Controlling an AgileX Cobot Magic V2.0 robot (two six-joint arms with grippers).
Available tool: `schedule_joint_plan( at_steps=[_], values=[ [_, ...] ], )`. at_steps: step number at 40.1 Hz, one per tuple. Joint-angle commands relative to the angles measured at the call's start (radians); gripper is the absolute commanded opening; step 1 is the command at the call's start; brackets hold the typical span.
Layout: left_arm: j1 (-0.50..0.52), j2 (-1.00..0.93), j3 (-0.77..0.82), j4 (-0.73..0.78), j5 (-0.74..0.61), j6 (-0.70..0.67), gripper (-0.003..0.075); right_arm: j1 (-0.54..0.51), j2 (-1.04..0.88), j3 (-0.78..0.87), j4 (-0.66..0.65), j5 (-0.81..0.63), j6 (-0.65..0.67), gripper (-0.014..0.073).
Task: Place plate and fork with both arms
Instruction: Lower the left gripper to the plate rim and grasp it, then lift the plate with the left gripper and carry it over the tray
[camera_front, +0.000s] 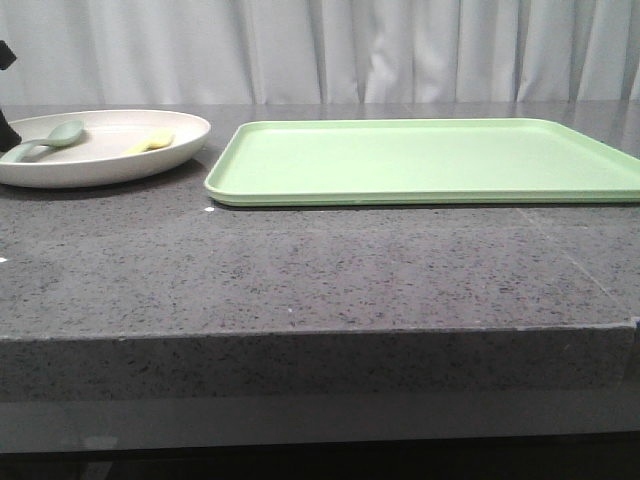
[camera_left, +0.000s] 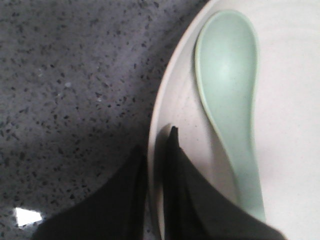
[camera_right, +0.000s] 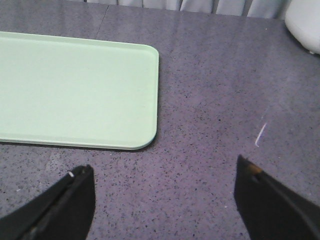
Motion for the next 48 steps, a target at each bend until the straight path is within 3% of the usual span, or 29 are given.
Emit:
schedule_joint_plan(
  at_steps=[1,21,41,48],
  values=[
    [-0.002,-0.057,-0.031,-0.033,-0.025,0.006,-0.002,0.001,0.012,-0.035,-0.012,-0.072,-0.002,0.0593],
    [-0.002,-0.117,-0.032,-0.05,0.044,-0.051,-0.0018,0.001,0.012,-0.035,-0.012,-0.073,-0.002,0.0593],
    [-0.005,-0.16,-0.051,-0.307,0.129,-0.065,-0.0018,0.001,0.012,-0.035,-0.012,-0.072,-0.002,0.0593],
    [-0.033,-0.16,-0.051,-0.318,0.131,-0.132,-0.0018,0.001,0.012,-0.035,-0.012,-0.072,-0.002,0.0593]
  ],
)
